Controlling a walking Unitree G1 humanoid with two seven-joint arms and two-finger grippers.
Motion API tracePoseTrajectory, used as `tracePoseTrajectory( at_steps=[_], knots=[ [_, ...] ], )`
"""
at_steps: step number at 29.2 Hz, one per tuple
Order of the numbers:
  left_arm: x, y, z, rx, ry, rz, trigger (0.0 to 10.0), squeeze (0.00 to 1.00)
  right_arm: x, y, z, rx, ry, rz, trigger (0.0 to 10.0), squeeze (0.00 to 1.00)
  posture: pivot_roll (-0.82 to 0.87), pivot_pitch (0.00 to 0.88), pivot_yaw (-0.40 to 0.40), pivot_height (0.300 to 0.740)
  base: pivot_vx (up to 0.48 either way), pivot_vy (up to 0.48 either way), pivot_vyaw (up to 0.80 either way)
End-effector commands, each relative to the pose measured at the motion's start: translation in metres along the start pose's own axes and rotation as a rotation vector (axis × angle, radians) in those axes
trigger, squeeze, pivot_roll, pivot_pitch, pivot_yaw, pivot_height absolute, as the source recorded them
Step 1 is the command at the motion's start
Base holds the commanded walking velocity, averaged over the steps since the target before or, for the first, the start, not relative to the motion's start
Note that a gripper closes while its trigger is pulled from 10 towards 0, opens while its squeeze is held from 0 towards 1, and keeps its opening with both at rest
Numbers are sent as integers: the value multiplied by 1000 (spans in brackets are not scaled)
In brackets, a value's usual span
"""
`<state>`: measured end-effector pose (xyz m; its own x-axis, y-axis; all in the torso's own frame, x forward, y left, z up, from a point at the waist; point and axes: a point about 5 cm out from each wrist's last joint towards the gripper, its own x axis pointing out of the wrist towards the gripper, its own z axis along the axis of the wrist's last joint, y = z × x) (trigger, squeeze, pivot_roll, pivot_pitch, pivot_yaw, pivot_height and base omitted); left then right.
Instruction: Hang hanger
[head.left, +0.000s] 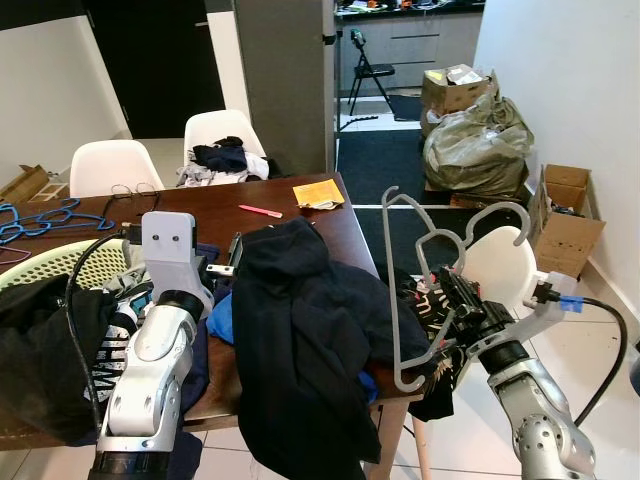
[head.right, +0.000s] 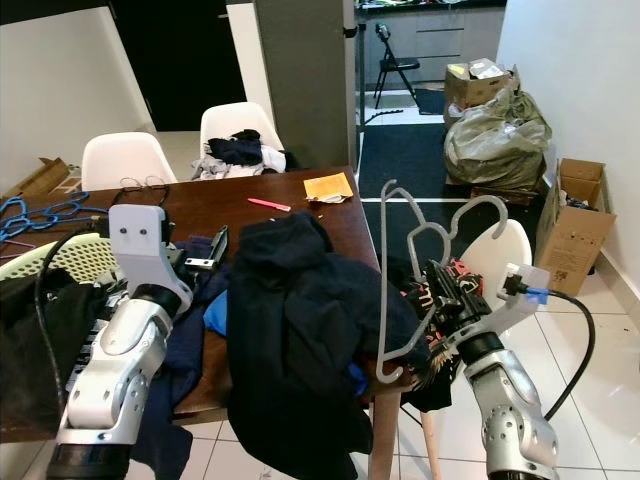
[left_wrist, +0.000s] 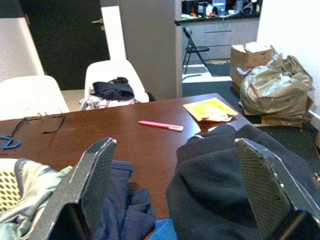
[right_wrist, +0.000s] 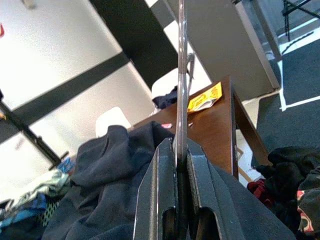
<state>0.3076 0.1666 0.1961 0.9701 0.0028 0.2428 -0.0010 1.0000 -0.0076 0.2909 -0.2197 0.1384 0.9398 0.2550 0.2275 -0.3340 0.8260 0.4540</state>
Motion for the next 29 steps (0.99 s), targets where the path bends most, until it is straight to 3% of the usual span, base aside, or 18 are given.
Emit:
tracePoseTrajectory(
  at_steps=[1,4,9,10,13,16,23,29],
  knots=[
    [-1,12,-1,31,8,59,10000,0,3,6,0,-18,11,41,10000,0,-49,0,16,740,0,0,800],
    [-1,16,2,25,-5,87,10000,0,3,7,2,-17,6,44,10000,0,-47,0,12,740,0,0,800],
    [-3,30,9,-30,-30,154,10000,0,7,13,11,-216,42,81,10000,0,-20,0,-44,740,0,0,800],
    [-3,30,9,-30,-30,154,10000,0,7,13,11,-216,42,81,10000,0,-20,0,-44,740,0,0,800],
    [-4,29,12,-58,-48,144,10000,0,18,18,18,-414,80,96,10000,0,-12,0,-81,740,0,0,785],
    [-3,23,13,-84,-57,113,10000,0,29,15,24,-497,70,44,10000,0,1,0,-101,740,0,0,0],
    [-10,17,13,-134,-63,72,10000,0,31,6,20,-525,81,-16,10000,0,22,0,-112,740,0,0,0],
    [-19,36,8,-177,-39,159,10000,0,21,-7,2,-497,133,-68,10000,0,21,0,-107,740,0,0,0]
  ],
)
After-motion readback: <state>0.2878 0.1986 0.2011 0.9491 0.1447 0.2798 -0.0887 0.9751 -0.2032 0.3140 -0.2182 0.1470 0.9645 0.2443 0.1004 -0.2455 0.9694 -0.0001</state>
